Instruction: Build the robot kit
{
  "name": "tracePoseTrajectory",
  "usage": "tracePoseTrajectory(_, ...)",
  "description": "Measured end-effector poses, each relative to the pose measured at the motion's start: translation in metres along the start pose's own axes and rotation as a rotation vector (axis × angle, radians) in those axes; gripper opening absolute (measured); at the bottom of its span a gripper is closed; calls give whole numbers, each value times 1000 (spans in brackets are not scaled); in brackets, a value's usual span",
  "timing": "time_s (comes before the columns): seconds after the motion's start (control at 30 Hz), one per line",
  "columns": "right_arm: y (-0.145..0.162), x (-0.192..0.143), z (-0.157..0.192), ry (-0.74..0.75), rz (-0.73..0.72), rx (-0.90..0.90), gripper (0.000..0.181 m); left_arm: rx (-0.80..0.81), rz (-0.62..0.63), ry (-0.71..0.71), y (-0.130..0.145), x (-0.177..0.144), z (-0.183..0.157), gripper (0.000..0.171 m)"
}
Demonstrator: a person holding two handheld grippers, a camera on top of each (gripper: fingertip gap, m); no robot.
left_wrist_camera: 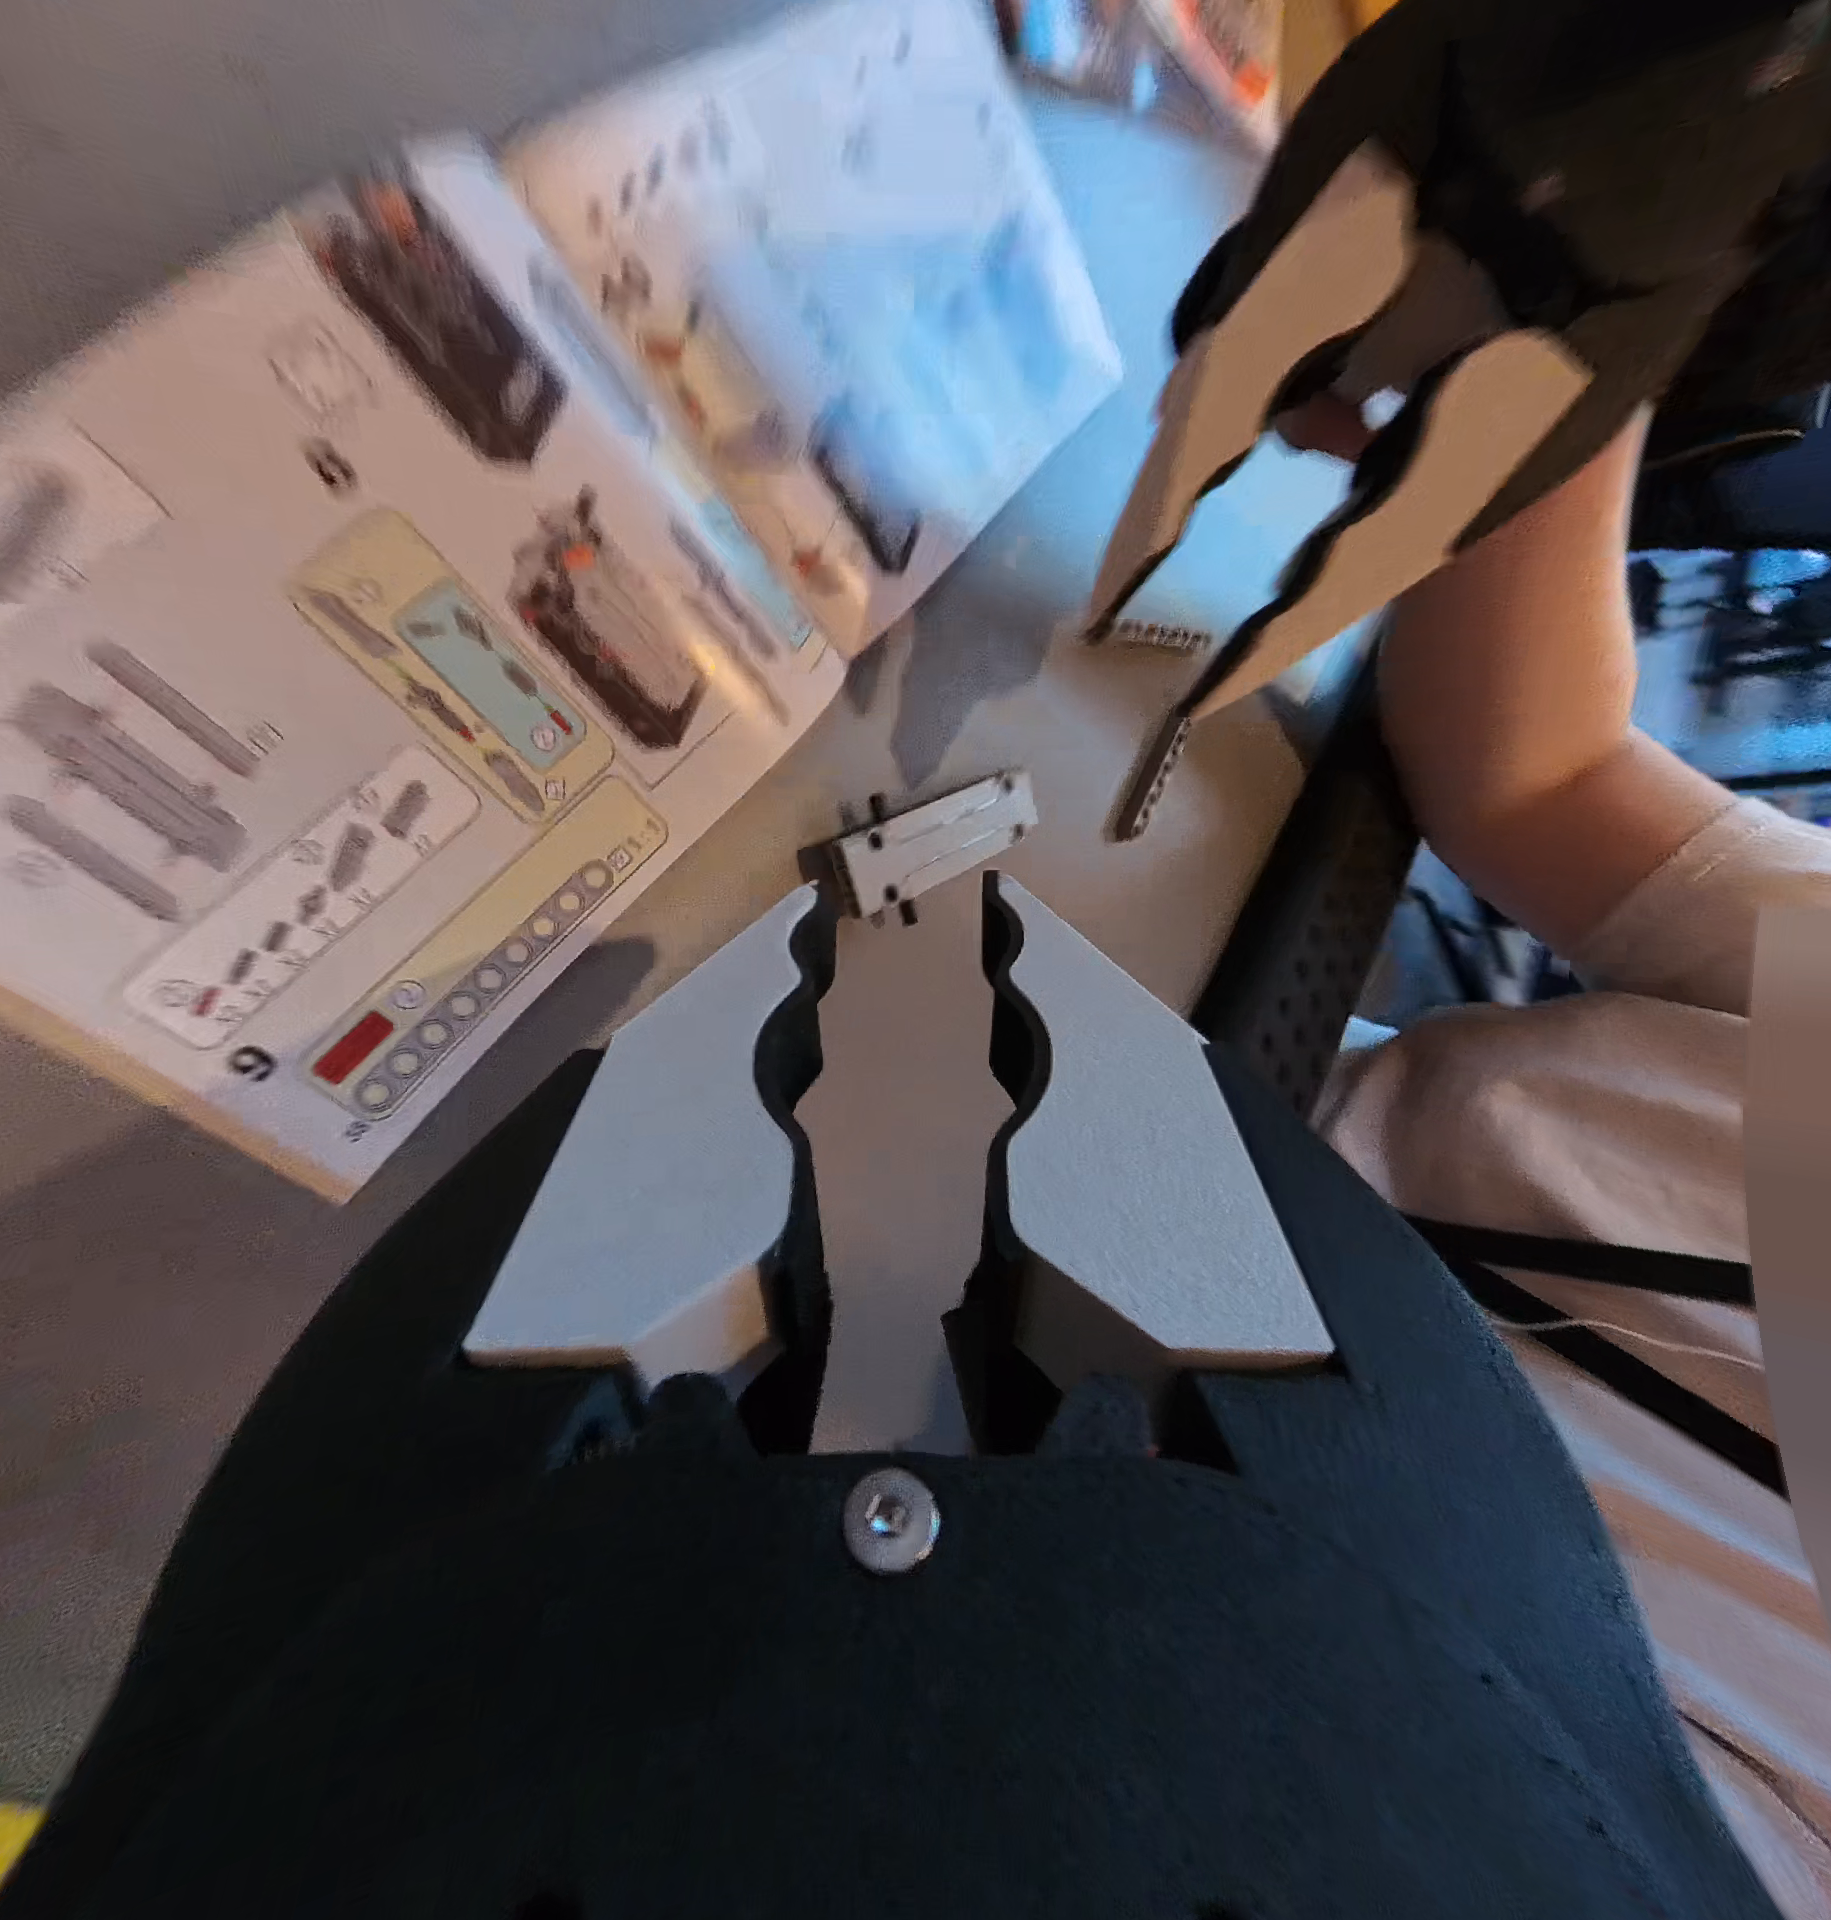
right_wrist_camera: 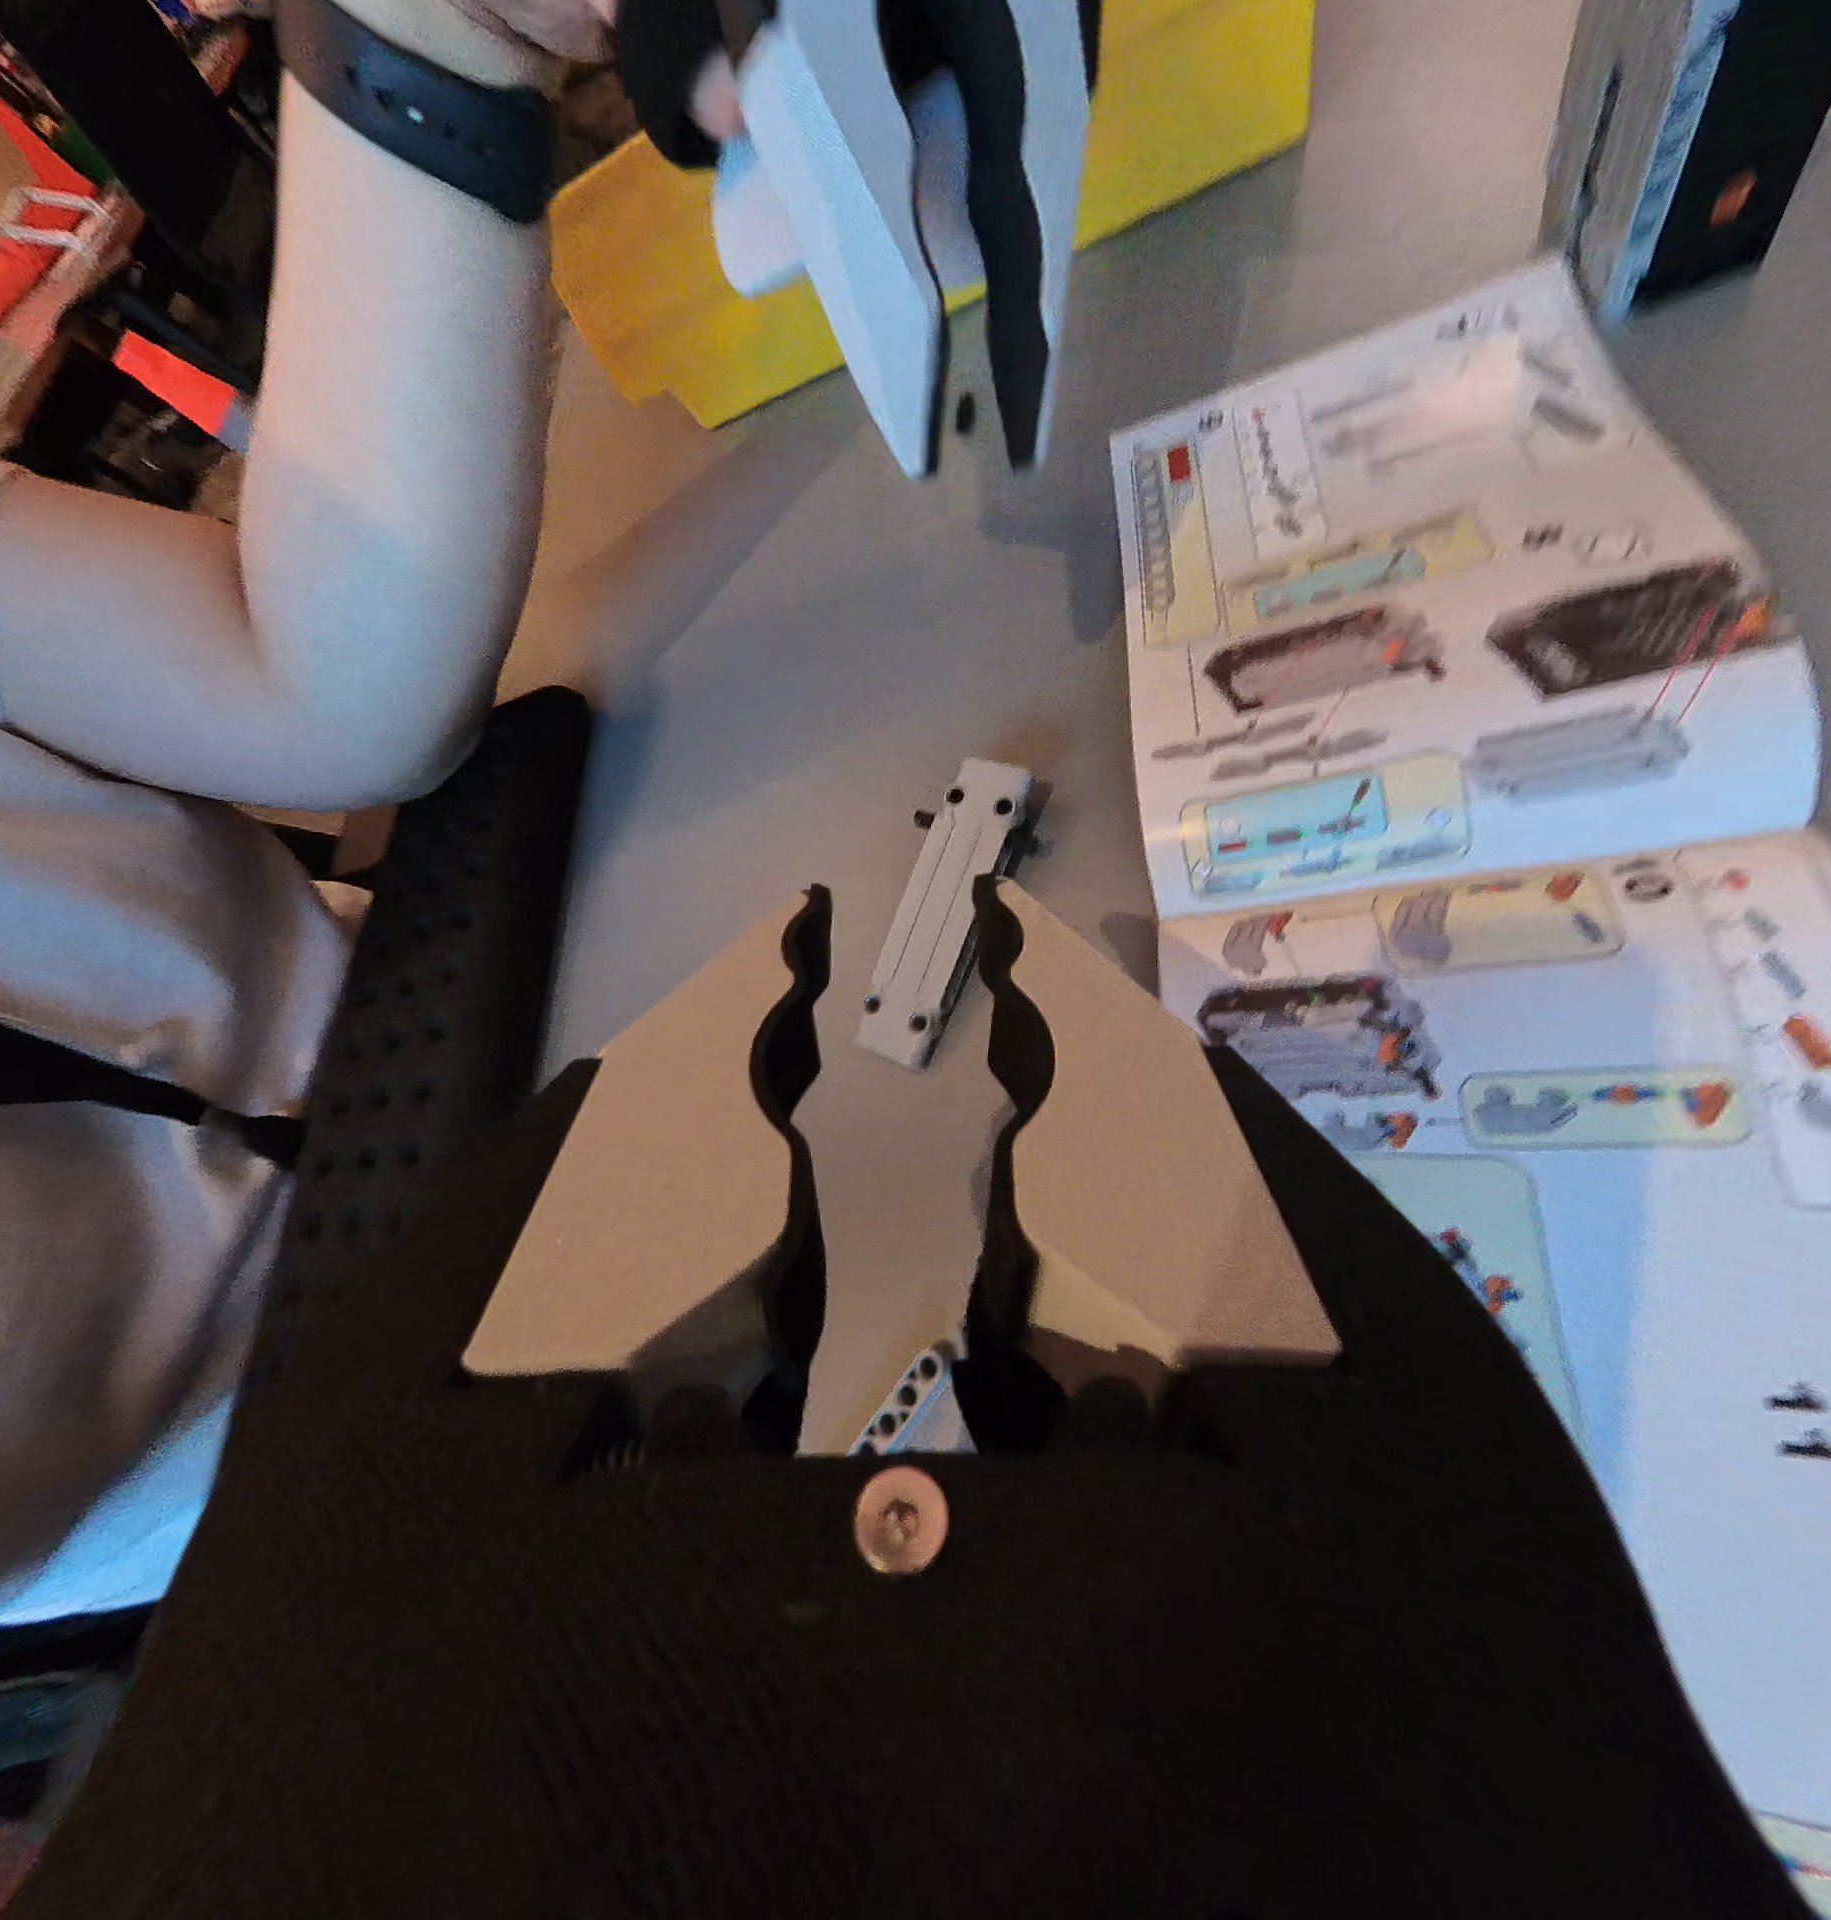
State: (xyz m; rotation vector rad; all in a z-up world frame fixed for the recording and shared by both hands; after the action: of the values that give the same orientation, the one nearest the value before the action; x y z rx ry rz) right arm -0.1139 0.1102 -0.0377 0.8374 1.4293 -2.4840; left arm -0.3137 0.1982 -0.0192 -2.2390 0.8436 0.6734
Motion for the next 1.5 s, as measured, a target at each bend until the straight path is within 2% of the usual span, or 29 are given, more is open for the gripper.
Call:
tracePoseTrajectory(0.1, -9, 3, 7, 41, -50, -101, 28, 183, -177, -75, -1, -40, -45, 24)
tracePoseTrajectory(0.2, -16, 6, 14, 91, -115, -199, 27, 320, -320, -258, 7, -74, -81, 22)
tracePoseTrajectory(0.27, -20, 8, 15, 176, -162, -259, 14, 369, -384, -372, 16, -90, -99, 20)
tracePoseTrajectory(0.33, -21, 13, 18, 279, -199, -350, 14, 395, -463, -433, 25, -105, -114, 22)
tracePoseTrajectory(0.43, -24, 33, 34, 318, -203, -486, 13, 391, -617, -500, 38, -129, -130, 27)
tracePoseTrajectory(0.5, -28, 56, 47, 327, -189, -554, 13, 366, -742, -564, 46, -146, -134, 28)
tracePoseTrajectory(0.57, -33, 89, 60, 328, -102, -635, 14, 312, -846, -593, 52, -154, -134, 32)
tracePoseTrajectory(0.7, -46, 150, 71, 247, 90, -754, 14, 285, -841, -623, 50, -154, -130, 32)
tracePoseTrajectory(0.9, -74, 200, 34, 171, 231, -732, 16, 255, -878, -563, 53, -160, -124, 32)
tracePoseTrajectory(1.07, -91, 222, 28, 121, 275, -741, 15, 269, -921, -525, 60, -166, -126, 31)
tracePoseTrajectory(1.27, -91, 235, 21, 73, 339, -681, 11, 269, -925, -506, 63, -168, -125, 31)
tracePoseTrajectory(1.43, -87, 233, 26, 43, 336, -679, 4, 272, -922, -492, 61, -167, -124, 31)
tracePoseTrajectory(1.5, -85, 217, 33, 74, 283, -725, 4, 272, -922, -491, 63, -168, -124, 30)
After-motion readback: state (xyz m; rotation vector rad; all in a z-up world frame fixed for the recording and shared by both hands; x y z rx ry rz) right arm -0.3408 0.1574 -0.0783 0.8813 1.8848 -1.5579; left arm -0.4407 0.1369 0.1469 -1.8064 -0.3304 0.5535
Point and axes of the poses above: each gripper's, where its closed fingertips meet, x out along the fingers, y out of its underside, z = x × y across the jaws, the point moved 9 cm from there along -x, back along the fingers, and after that the axes turned 3 degrees about y, right-handed, at the moved point
